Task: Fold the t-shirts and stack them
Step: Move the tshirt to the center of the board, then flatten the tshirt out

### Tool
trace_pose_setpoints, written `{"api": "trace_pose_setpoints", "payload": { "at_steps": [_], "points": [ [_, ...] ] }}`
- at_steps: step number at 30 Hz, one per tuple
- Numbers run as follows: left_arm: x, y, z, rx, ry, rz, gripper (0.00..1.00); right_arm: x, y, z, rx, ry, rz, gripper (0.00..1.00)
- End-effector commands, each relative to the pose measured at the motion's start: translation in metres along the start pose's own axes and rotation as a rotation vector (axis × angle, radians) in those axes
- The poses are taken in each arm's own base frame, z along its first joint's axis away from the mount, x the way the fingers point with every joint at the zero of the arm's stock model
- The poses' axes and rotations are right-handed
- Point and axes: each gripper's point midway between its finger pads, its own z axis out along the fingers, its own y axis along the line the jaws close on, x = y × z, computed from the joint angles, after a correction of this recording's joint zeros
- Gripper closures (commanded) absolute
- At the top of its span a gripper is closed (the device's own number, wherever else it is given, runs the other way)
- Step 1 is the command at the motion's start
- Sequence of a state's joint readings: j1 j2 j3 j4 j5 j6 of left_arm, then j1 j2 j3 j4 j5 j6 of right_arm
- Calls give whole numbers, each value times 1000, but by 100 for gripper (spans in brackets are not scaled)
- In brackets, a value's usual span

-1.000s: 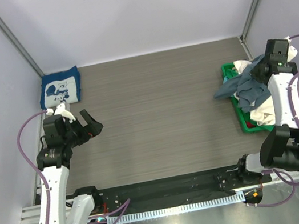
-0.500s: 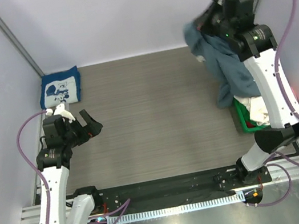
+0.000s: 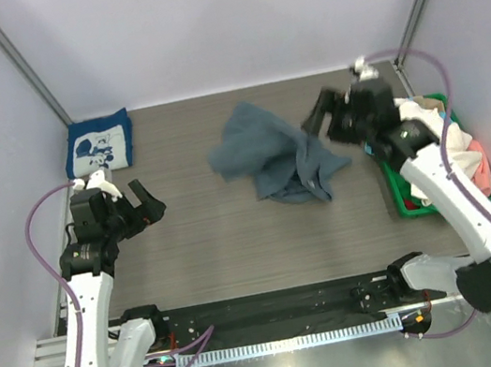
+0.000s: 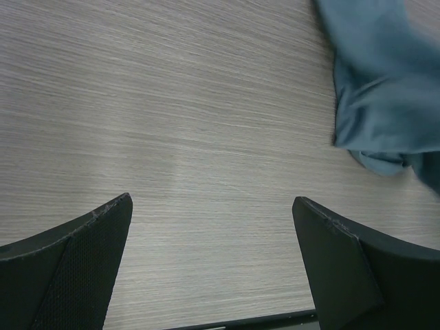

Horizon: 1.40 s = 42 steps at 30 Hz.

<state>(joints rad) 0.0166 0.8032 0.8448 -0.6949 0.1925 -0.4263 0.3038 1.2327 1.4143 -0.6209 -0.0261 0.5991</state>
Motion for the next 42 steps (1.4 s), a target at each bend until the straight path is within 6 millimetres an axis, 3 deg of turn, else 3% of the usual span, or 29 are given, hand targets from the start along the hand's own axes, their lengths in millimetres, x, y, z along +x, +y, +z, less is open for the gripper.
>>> {"api": "trace_pose_setpoints", "payload": {
  "at_steps": [1,2,5,8,9,10,11,12,17,18,20,21,23,24,26,29,32,33,41,42],
  "points": [
    [-12,1,-6,-15,-42,16,0,85,-79,7,185,103,10,8],
    [-13,1,-6,-16,-46,16,0,119,-113,6,285,158,17,7],
    [-13,0,-5,-13,-41,13,0,141,-137,-4,352,161,34,6],
    [-12,1,-3,-15,-32,11,0,147,-102,7,244,180,25,6],
    [-12,1,-3,-17,-34,12,0,160,-77,9,190,212,-22,6],
    [-12,1,-2,-18,-29,12,0,170,-72,21,221,236,-55,7],
    [-12,2,-2,-20,-28,11,0,165,-50,26,195,220,-76,7],
    [-11,2,-2,-23,-24,11,0,186,-20,25,132,255,-135,7],
    [-13,5,-6,-41,-46,10,0,251,39,53,91,360,-235,6],
    [-13,5,-7,-42,-51,11,0,279,34,69,123,416,-268,7],
    [-15,6,-8,-48,-60,10,0,300,56,80,91,441,-308,7],
    [-15,6,-8,-49,-62,10,0,323,49,93,119,484,-351,7],
    [-15,6,-8,-46,-63,10,0,338,64,102,98,504,-381,8],
    [-15,6,-8,-48,-60,10,0,353,58,109,118,528,-406,8],
    [-15,5,-9,-41,-61,11,0,361,67,112,104,533,-423,8],
    [-16,4,-10,-38,-67,15,0,379,53,118,147,566,-451,10],
    [-17,5,-12,-41,-79,13,0,387,32,118,209,580,-480,27],
    [-17,5,-12,-39,-78,13,0,389,26,117,224,584,-489,38],
    [-17,8,-11,-54,-78,6,0,421,-58,93,386,734,-672,82],
    [-17,9,-10,-59,-77,4,0,420,-61,90,389,736,-678,93]
  ]
}}
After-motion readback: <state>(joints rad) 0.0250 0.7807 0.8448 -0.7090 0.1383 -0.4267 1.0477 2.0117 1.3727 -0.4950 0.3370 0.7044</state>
